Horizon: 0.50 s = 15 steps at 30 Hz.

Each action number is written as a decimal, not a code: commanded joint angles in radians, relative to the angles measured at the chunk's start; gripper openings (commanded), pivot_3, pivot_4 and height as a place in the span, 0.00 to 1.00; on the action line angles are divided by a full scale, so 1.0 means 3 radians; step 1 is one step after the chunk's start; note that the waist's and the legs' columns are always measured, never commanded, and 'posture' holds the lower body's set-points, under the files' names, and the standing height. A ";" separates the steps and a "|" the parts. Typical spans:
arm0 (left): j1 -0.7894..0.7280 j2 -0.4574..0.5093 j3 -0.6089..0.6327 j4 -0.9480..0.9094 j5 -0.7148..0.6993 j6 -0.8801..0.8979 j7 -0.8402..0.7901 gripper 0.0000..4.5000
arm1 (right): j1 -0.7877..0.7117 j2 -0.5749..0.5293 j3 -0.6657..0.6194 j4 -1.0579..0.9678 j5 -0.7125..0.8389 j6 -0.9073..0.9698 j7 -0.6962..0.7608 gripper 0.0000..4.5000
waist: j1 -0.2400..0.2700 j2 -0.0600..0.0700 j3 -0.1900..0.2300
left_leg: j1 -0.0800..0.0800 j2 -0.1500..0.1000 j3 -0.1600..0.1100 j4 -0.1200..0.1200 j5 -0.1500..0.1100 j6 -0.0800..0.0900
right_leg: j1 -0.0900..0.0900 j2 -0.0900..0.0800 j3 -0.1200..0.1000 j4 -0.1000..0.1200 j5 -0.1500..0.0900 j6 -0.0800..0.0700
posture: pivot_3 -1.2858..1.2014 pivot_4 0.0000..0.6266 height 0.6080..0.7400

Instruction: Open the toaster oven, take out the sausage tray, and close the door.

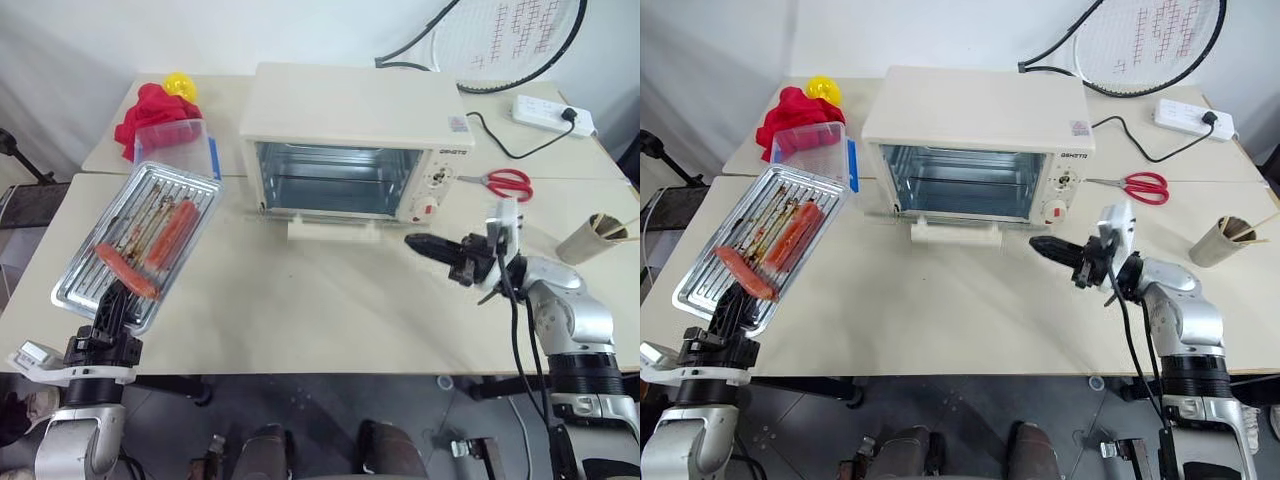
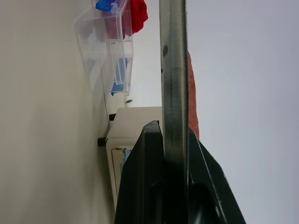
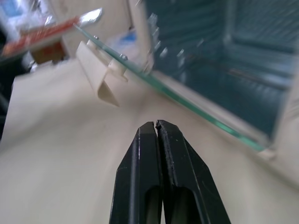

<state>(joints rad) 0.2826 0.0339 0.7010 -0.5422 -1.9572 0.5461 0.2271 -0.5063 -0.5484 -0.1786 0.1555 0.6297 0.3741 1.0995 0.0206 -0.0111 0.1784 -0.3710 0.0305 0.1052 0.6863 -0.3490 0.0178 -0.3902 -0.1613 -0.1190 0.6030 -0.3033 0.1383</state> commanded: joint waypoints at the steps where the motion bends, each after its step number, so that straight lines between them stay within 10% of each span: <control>1: 0.0055 -0.0005 0.0042 -0.0114 -0.0050 0.0041 -0.0087 0.00 | -0.0208 0.0094 -0.0223 -0.0215 0.0239 0.0114 -0.0289 0.02 | -0.0010 0.0000 0.0000 | 0.0000 0.0001 0.0000 0.0000 0.0000 0.0000 | -0.0001 0.0001 0.0000 0.0001 0.0000 0.0000 | 0.52 0.24 1.00; 10: 0.0200 0.0175 -0.0043 -0.0107 -0.0050 0.0318 -0.0259 0.00 | -0.0144 -0.0008 -0.0274 -0.0552 0.0292 0.0293 -0.0406 0.02 | 0.0019 0.0000 0.0000 | -0.0006 -0.0001 -0.0001 -0.0005 -0.0002 0.0000 | -0.0004 0.0000 -0.0002 -0.0004 0.0000 0.0000 | 0.52 0.24 1.00; 15: 0.0202 0.0764 -0.0268 0.0190 -0.0050 0.0907 -0.0513 0.00 | 0.0555 -0.0473 -0.0334 -0.1141 0.0164 0.0166 -0.0103 0.28 | 0.0036 0.0001 0.0000 | -0.0008 -0.0003 -0.0005 -0.0005 -0.0002 0.0000 | -0.0004 0.0000 -0.0005 -0.0005 0.0000 0.0000 | 0.52 0.24 1.00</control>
<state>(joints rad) 0.3462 0.2387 0.6378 -0.4951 -1.9574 0.7625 0.1175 -0.3664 -0.6640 -0.2483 -0.1157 0.6884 0.4551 1.0305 0.0314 -0.0110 0.1783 -0.3733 0.0296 0.1033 0.6844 -0.3498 0.0178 -0.3912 -0.1610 -0.1213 0.6010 -0.3035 0.1380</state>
